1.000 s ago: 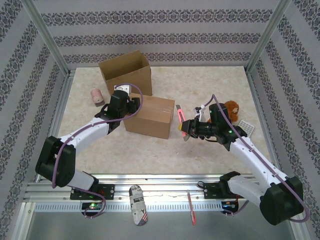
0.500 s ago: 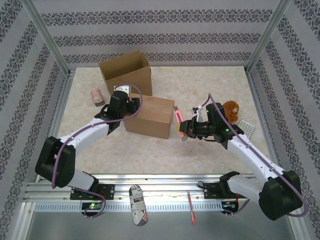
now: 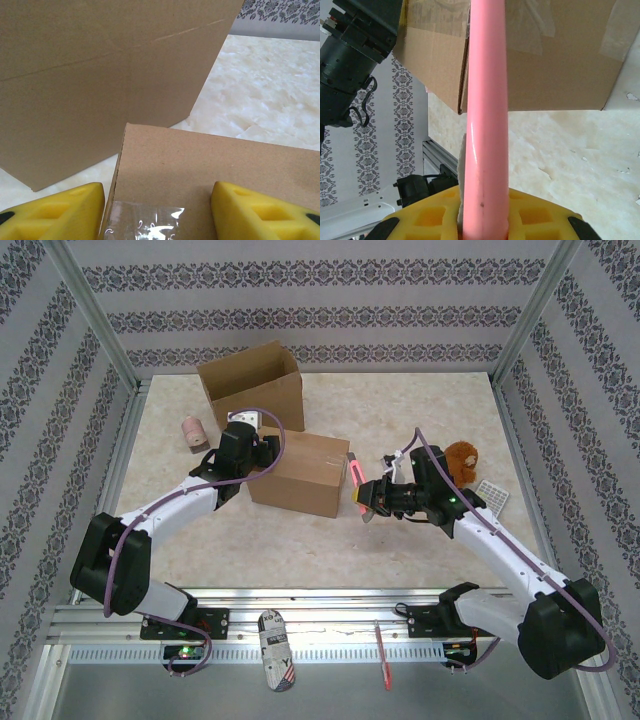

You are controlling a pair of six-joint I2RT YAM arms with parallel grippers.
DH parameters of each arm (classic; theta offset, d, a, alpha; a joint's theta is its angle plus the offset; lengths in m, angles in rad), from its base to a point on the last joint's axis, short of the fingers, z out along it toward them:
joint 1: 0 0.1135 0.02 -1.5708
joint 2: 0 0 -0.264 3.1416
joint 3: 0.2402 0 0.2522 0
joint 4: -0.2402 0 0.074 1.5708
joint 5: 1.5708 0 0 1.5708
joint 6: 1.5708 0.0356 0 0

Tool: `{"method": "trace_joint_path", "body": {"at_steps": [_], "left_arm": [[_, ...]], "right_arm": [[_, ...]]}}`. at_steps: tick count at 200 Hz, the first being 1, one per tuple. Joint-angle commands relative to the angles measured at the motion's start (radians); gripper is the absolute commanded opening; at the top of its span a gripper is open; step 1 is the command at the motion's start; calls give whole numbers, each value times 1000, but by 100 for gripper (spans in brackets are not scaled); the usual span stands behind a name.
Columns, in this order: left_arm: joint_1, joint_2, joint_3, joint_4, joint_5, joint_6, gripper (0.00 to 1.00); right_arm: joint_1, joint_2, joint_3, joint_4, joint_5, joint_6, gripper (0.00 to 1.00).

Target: Unpack the express box

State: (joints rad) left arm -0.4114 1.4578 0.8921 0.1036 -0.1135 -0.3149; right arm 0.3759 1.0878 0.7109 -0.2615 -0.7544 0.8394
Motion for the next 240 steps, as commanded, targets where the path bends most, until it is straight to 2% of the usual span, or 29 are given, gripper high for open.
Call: {"method": "trace_joint_path", "body": {"at_steps": [1, 240], "left_arm": [[-10, 72, -83, -283, -14, 22, 59], [-9, 95, -111, -278, -21, -17, 59]], "right_arm": [[26, 0, -16, 16, -6, 12, 0], [199, -129, -109, 72, 94, 182, 0]]}}
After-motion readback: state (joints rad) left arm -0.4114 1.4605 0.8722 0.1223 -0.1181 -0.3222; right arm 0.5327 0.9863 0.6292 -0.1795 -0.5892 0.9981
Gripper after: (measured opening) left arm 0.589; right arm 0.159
